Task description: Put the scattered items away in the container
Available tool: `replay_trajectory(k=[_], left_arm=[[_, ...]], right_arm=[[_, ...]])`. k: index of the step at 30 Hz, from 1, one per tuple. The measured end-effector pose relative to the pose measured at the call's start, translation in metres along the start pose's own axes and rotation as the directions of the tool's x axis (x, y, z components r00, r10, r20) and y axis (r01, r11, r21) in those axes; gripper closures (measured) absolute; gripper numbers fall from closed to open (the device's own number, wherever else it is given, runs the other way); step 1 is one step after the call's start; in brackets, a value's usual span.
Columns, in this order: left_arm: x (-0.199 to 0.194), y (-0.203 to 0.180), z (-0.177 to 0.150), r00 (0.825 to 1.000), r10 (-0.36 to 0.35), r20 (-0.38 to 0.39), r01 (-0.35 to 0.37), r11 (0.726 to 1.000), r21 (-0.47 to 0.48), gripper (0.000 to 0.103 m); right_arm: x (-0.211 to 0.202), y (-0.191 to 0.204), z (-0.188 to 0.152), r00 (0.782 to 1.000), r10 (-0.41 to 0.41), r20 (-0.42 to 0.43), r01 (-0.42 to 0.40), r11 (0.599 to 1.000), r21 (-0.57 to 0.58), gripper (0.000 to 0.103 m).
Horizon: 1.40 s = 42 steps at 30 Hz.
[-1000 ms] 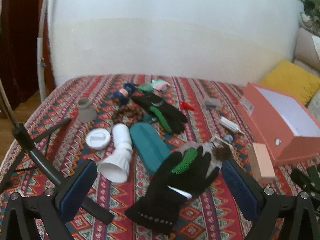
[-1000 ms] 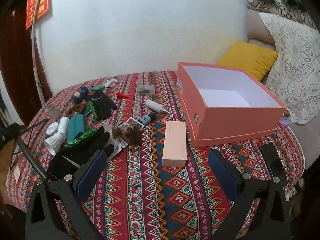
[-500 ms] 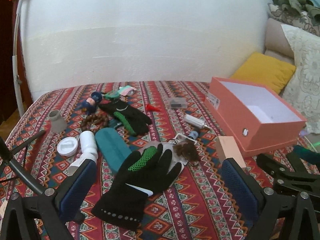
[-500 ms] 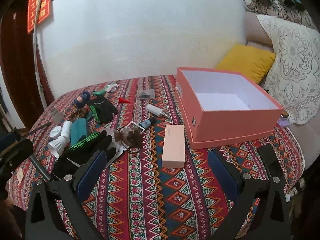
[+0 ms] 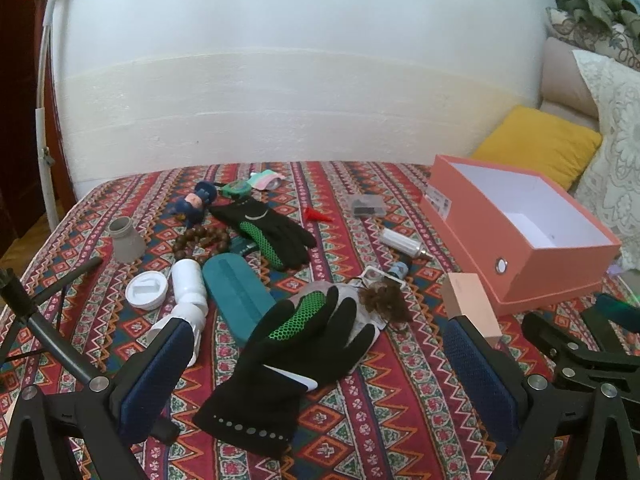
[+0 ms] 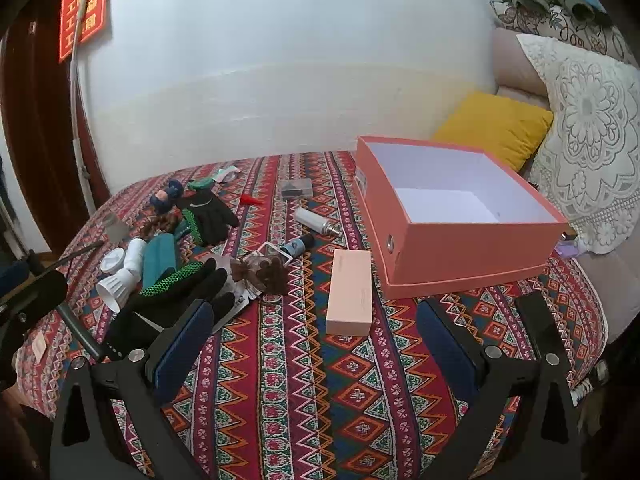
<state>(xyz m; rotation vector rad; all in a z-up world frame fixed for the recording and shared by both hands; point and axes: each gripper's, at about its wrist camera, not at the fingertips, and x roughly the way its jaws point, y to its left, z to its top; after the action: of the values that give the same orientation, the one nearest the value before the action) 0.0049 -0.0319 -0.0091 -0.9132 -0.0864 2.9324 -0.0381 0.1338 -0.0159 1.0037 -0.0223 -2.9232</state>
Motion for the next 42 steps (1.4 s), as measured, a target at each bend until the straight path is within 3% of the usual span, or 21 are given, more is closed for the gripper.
replay_trajectory(k=[42], left_arm=[[0.014,0.007,-0.002,0.999,0.023,-0.023,-0.023,1.000,-0.013,0.000]], right_arm=[[0.011,0.004,-0.002,0.999,0.016,-0.028,-0.016,1.000,-0.007,0.000]])
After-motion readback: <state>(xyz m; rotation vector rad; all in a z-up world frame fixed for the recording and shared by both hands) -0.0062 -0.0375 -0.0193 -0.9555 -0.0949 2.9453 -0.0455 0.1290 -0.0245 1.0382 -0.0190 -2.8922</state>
